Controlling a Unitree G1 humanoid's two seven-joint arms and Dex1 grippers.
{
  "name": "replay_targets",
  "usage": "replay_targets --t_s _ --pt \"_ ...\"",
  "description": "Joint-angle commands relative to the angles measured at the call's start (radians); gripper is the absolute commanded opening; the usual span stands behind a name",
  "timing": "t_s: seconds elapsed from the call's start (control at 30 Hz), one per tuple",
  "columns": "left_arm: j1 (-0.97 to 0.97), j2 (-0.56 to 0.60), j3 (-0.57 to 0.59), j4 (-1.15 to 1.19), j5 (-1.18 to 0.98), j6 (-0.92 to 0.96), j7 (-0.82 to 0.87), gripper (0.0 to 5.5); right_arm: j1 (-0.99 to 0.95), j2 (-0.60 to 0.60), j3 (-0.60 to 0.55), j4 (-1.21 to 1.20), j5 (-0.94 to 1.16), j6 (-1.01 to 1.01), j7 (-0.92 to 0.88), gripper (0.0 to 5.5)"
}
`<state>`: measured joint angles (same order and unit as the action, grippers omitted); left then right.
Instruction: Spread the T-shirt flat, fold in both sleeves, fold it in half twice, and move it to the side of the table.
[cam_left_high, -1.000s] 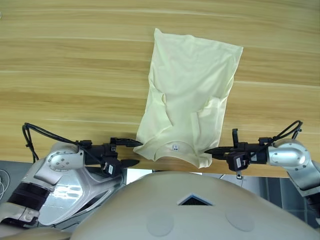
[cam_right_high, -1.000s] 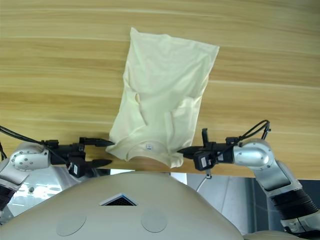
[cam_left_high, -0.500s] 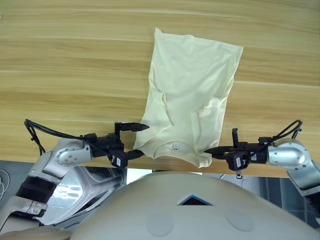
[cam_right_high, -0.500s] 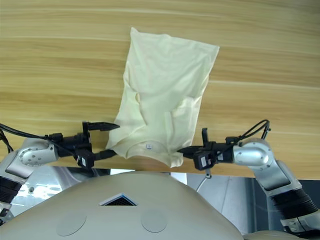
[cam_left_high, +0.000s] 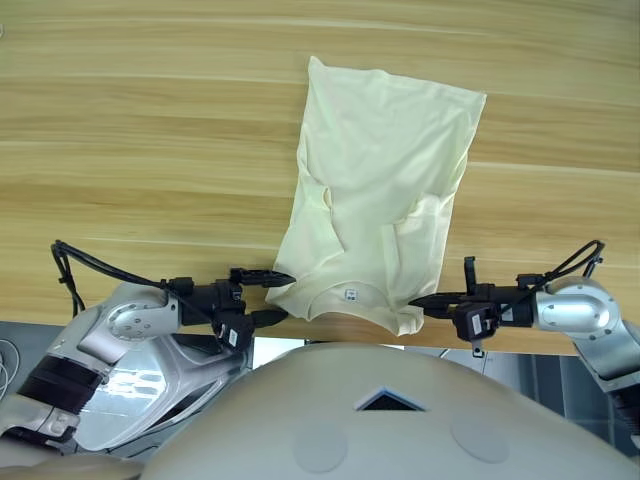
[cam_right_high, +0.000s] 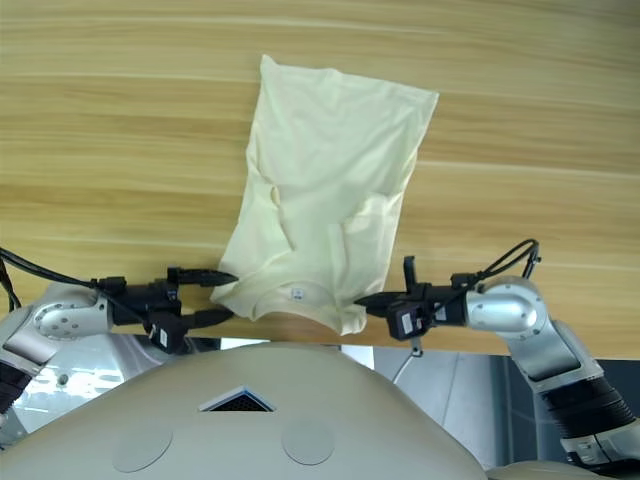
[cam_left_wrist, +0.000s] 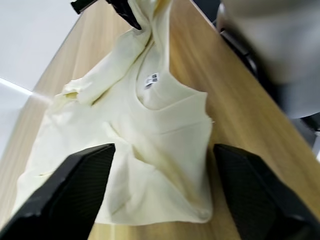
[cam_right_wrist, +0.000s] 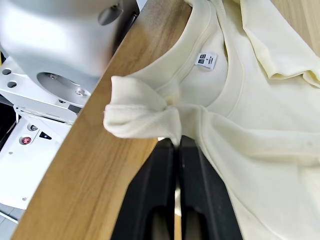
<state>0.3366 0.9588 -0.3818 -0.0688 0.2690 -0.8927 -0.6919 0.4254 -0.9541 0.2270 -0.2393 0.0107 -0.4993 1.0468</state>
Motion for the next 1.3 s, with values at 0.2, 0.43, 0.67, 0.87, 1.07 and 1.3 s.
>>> replay_targets --t_s 0.2,0.43,0.67,0.87,1.07,1.3 --pt "0.012 0.015 -0.011 0.028 0.061 0.056 -0.035 1.97 -0.003 -0.004 -0.003 -0.007 0.009 0.008 -0.006 0.0" --pt "-0.001 0.016 0.01 0.03 0.024 0.057 -0.022 0.84 -0.001 -0.003 -0.004 -0.005 0.009 0.01 -0.008 0.0" --pt "0.053 0.055 0.022 -0.032 -0.162 0.108 -0.078 1.5 0.003 -0.007 -0.009 -0.003 0.013 0.007 -0.009 0.0" --pt "0.095 0.086 0.033 -0.071 -0.24 0.127 -0.115 2.51 0.005 -0.008 -0.01 -0.004 0.015 0.008 -0.007 0.0" --pt "0.037 0.045 0.078 0.037 -0.141 0.145 -0.079 3.4 -0.002 -0.008 -0.007 -0.002 0.009 0.011 -0.005 0.0" --pt "-0.016 -0.013 0.068 0.113 -0.008 0.132 -0.019 4.47 -0.007 -0.008 -0.006 0.0 0.01 0.011 -0.003 0.0"
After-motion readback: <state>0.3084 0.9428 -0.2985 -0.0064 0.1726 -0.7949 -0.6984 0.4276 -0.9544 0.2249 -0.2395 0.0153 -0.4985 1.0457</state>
